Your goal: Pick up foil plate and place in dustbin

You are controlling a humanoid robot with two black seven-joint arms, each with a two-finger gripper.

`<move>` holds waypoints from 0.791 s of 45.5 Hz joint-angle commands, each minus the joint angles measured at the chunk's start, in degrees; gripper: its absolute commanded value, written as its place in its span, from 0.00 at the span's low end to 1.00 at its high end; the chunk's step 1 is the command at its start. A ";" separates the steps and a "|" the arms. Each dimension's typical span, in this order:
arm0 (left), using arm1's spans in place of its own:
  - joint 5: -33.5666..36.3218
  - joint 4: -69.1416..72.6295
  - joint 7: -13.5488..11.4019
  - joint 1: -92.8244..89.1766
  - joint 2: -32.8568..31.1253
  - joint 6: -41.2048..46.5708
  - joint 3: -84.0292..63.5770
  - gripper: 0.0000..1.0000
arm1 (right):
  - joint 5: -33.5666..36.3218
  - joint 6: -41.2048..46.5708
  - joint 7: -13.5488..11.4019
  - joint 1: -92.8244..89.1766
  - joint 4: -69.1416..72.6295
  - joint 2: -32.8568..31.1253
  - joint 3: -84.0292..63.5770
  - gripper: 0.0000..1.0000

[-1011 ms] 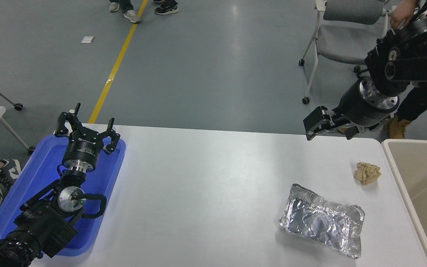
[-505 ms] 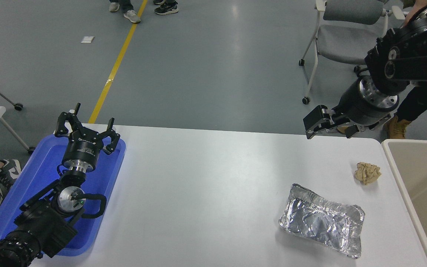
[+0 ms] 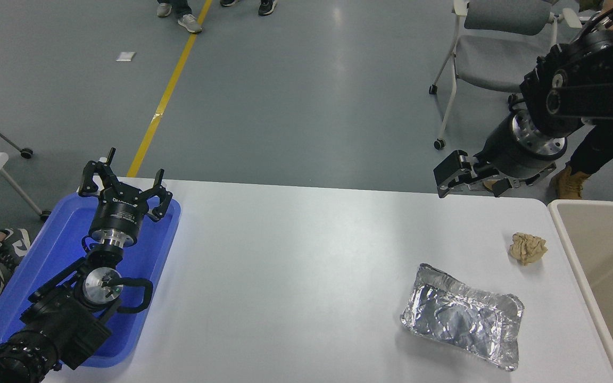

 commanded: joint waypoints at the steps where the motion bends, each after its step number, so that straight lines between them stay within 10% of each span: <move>1: 0.05 0.00 0.01 0.00 0.00 0.01 0.00 1.00 | 0.00 0.00 0.07 -0.55 -0.45 -0.13 0.73 1.00; 36: -0.04 0.00 0.01 0.00 0.00 -0.08 0.00 1.00 | 0.00 0.53 0.07 0.15 -0.45 -2.15 0.82 1.00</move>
